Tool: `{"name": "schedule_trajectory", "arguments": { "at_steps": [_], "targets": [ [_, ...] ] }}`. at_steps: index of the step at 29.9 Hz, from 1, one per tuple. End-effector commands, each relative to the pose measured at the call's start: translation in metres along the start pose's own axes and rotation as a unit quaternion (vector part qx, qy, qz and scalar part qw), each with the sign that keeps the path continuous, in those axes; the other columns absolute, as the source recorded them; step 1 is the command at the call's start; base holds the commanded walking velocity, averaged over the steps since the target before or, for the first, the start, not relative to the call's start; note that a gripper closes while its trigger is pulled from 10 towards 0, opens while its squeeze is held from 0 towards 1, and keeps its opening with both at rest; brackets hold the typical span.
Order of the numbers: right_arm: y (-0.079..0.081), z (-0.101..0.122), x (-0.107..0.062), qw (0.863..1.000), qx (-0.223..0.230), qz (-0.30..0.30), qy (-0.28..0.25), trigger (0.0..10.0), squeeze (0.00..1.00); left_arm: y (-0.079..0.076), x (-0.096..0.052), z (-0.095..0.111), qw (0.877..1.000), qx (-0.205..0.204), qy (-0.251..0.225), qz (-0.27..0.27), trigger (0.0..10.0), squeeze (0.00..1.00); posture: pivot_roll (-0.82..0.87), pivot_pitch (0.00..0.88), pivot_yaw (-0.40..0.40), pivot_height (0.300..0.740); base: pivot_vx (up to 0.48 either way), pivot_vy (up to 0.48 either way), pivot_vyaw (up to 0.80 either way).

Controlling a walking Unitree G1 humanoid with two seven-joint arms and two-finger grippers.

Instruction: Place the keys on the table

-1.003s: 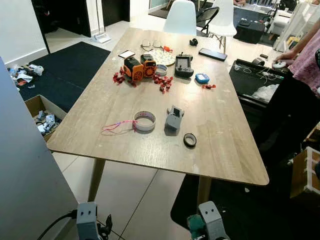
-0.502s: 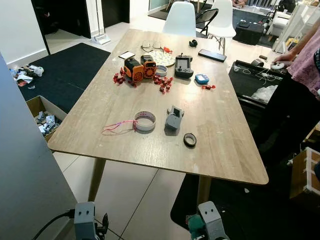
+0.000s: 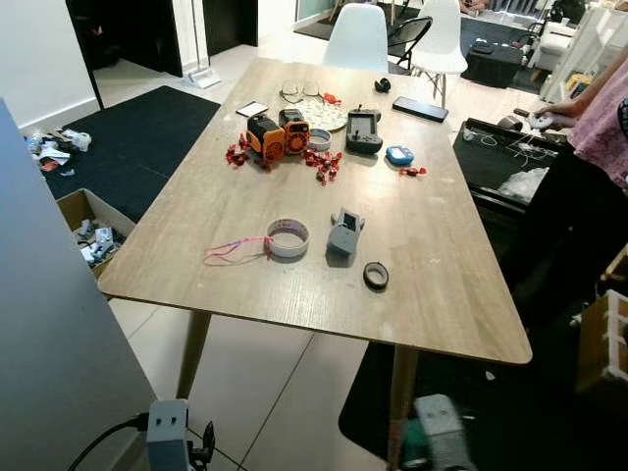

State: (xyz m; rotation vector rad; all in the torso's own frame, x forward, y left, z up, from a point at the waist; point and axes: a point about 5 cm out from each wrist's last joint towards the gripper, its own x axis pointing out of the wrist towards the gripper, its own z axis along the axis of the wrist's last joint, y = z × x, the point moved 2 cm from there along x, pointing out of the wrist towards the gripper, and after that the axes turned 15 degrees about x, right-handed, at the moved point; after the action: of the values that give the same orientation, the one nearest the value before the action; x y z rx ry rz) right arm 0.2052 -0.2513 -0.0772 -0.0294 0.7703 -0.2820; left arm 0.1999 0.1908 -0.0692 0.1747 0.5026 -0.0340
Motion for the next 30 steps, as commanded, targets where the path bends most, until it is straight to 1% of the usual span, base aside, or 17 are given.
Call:
{"name": "schedule_trajectory", "arguments": {
  "at_steps": [1,2,4,7,9,13,17,24,25,26,27,28,29,30],
  "targets": [
    [-0.007,-0.004,-0.001,1.000,0.015,-0.027,0.002,10.0,0.00,-0.002,-0.002,-0.002,1.000,0.003,0.000,-0.006,10.0,0.00,0.06,0.061,-0.067,0.740,0.000,0.000,0.00],
    [-0.017,0.004,-0.001,0.998,0.015,-0.050,-0.021,10.0,0.00,-0.002,-0.001,0.000,1.000,0.001,-0.003,-0.006,10.0,0.00,0.06,0.061,-0.068,0.740,0.000,0.000,0.00],
    [-0.019,0.007,-0.001,0.998,0.011,-0.055,-0.031,10.0,0.00,-0.003,-0.001,0.000,1.000,0.001,-0.003,-0.006,10.0,0.00,0.06,0.061,-0.068,0.740,0.000,0.000,0.00],
    [-0.018,0.016,0.000,0.997,0.009,-0.050,-0.051,10.0,0.00,-0.003,0.000,0.001,1.000,0.000,-0.005,-0.007,10.0,0.00,0.06,0.062,-0.070,0.740,0.000,0.000,0.00],
    [-0.013,0.021,0.001,0.997,0.007,-0.043,-0.064,10.0,0.00,-0.004,0.000,0.001,1.000,-0.001,-0.006,-0.007,10.0,0.00,0.06,0.062,-0.073,0.740,0.000,0.000,0.00],
    [-0.010,0.024,0.002,0.997,0.008,-0.042,-0.071,10.0,0.00,-0.004,0.000,0.001,1.000,-0.002,-0.006,-0.006,10.0,0.00,0.06,0.062,-0.073,0.740,0.000,0.000,0.00],
    [-0.003,0.020,0.002,0.997,0.012,-0.042,-0.062,10.0,0.00,-0.004,-0.001,0.000,1.000,-0.002,-0.006,-0.006,10.0,0.00,0.06,0.061,-0.077,0.740,0.000,0.000,0.00],
    [-0.003,0.007,0.000,0.999,0.010,-0.036,-0.031,10.0,0.00,-0.004,-0.001,0.001,1.000,-0.001,-0.007,-0.008,10.0,0.00,0.06,0.062,-0.073,0.740,0.000,0.000,0.00],
    [0.000,0.003,0.000,0.999,0.024,-0.022,-0.017,10.0,0.00,-0.004,0.000,0.001,1.000,-0.001,-0.007,-0.008,10.0,0.00,0.06,0.062,-0.071,0.740,0.000,0.000,0.00],
    [0.000,0.003,0.000,0.999,0.024,-0.022,-0.017,10.0,0.00,-0.004,0.000,0.001,1.000,-0.001,-0.007,-0.008,10.0,0.00,0.06,0.062,-0.071,0.740,0.000,0.000,0.00],
    [0.009,-0.002,-0.001,0.999,0.038,0.009,-0.004,10.0,0.00,-0.005,0.000,0.001,1.000,-0.001,-0.008,-0.009,10.0,0.00,0.06,0.061,-0.071,0.740,0.000,0.000,0.00],
    [0.018,-0.004,-0.002,0.998,0.038,0.043,0.003,10.0,0.00,-0.005,0.000,0.002,1.000,0.000,-0.008,-0.010,10.0,0.00,0.06,0.062,-0.071,0.740,0.000,0.000,0.00],
    [0.018,-0.004,-0.002,0.998,0.038,0.043,0.003,10.0,0.00,-0.005,0.000,0.002,1.000,0.000,-0.008,-0.010,10.0,0.00,0.06,0.062,-0.071,0.740,0.000,0.000,0.00],
    [0.024,-0.006,-0.002,0.997,0.038,0.061,0.007,10.0,0.00,-0.005,0.000,0.002,1.000,0.000,-0.008,-0.011,10.0,0.00,0.06,0.062,-0.071,0.740,0.000,0.000,0.00]
  ]
}}
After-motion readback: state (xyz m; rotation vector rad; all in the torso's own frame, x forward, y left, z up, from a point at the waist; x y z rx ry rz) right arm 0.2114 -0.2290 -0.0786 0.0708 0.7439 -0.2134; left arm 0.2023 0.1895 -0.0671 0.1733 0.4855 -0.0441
